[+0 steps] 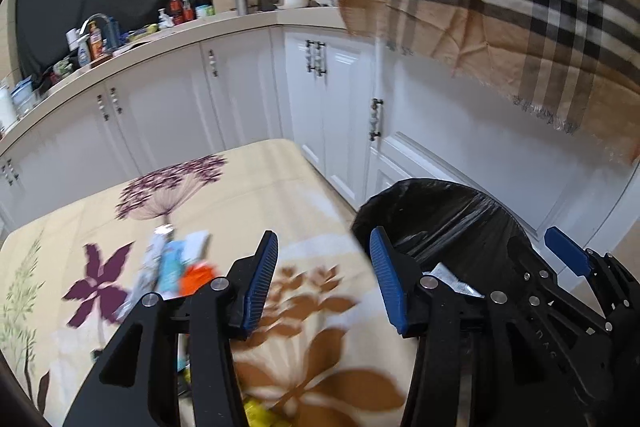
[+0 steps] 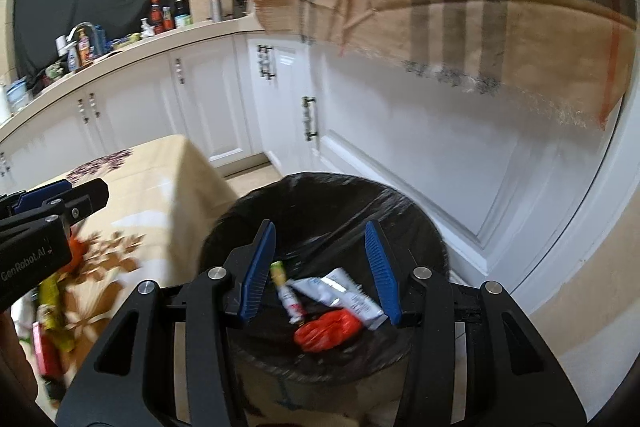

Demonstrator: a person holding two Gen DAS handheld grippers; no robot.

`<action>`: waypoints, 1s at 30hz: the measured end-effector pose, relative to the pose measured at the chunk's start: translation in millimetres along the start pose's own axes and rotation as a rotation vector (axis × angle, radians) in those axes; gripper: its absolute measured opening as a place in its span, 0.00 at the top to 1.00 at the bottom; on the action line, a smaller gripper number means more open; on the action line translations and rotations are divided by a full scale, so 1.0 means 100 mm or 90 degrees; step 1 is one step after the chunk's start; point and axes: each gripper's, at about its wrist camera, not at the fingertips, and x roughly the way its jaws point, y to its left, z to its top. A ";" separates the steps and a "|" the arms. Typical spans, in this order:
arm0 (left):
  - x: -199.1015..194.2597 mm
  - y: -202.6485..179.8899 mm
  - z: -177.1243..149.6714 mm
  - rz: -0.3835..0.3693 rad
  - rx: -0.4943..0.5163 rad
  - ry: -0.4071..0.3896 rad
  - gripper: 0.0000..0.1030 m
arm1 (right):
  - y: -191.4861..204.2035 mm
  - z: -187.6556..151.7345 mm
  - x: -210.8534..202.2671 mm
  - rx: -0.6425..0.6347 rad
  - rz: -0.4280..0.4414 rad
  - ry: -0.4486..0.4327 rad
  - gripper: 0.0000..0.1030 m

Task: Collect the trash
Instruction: 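Grasp the red cylinder can with the right gripper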

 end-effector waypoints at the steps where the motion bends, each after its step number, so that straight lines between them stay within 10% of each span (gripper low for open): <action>1: -0.06 0.06 -0.03 0.004 -0.004 -0.002 0.53 | 0.04 -0.01 -0.05 -0.004 0.004 -0.001 0.56; 30: -0.94 1.79 -1.17 0.151 -0.154 0.045 0.50 | 1.44 -0.58 -0.87 -0.147 0.154 0.042 0.56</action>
